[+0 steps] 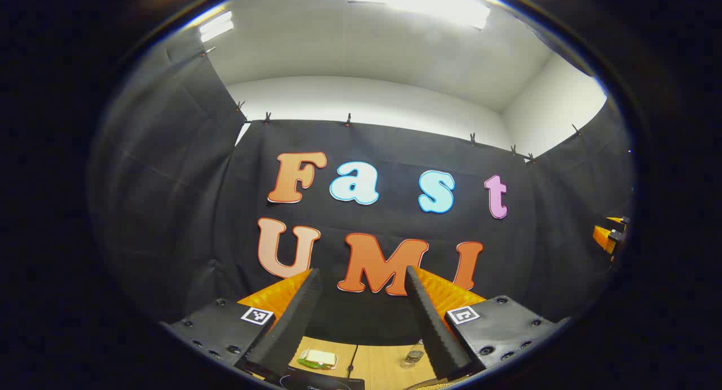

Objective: First push the handle of the pot to place it horizontally, then grasp the pot with both hands and set it on the induction cooktop.

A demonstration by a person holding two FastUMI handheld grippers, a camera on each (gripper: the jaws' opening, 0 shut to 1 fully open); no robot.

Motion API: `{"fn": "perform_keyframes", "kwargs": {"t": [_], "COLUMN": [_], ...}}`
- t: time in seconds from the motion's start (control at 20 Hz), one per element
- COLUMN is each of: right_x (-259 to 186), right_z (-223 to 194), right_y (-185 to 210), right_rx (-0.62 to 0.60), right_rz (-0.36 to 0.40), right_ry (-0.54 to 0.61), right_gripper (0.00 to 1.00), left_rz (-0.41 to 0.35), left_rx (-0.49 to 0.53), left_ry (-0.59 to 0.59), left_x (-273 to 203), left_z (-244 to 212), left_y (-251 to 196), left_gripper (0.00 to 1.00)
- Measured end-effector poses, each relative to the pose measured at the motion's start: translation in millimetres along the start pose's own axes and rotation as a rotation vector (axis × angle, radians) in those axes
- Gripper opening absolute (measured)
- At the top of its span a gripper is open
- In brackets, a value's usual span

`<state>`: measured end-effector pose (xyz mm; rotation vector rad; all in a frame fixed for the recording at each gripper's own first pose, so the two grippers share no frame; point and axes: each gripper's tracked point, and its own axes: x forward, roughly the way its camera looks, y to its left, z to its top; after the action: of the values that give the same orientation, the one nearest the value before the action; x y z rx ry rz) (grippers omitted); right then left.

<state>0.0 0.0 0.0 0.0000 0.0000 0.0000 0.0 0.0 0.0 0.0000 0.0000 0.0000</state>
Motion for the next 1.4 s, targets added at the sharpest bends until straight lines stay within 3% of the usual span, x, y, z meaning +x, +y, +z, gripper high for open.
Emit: {"fn": "perform_keyframes", "kwargs": {"t": [0.5,0.85,1.05,1.15,1.3,1.35,1.4], "right_x": [-0.7,-6.2,-8.7,-10.4,-14.1,-16.6,-18.3], "right_z": [-23.1,-38.2,-42.9,-45.2,-52.1,-56.0,-59.7], "right_y": [-16.4,-28.2,-28.7,-30.0,-33.3,-35.0,-35.0], "right_rx": [0.029,0.019,0.027,0.024,0.016,0.016,0.014], "right_rz": [0.077,0.097,0.094,0.091,0.083,0.083,0.084], "right_ry": [0.026,0.047,0.055,0.055,0.067,0.075,0.085], "right_gripper": [0.95,0.97,0.95,0.95,0.95,0.95,0.95], "left_rz": [0.109,0.127,0.080,0.044,0.003,0.009,0.006], "left_rx": [0.009,0.099,0.110,0.094,0.086,0.097,0.103], "left_ry": [-0.002,0.025,0.106,0.165,0.282,0.324,0.377], "left_x": [-36.4,-46.4,-46.1,-44.8,-42.5,-43.9,-44.8], "left_z": [17.7,0.2,-31.4,-53.1,-94.0,-107.5,-125.0], "left_y": [8.3,-7.7,-27.2,-36.8,-49.6,-50.2,-53.1], "left_gripper": [0.96,0.98,0.97,0.85,0.40,0.39,0.15]}}
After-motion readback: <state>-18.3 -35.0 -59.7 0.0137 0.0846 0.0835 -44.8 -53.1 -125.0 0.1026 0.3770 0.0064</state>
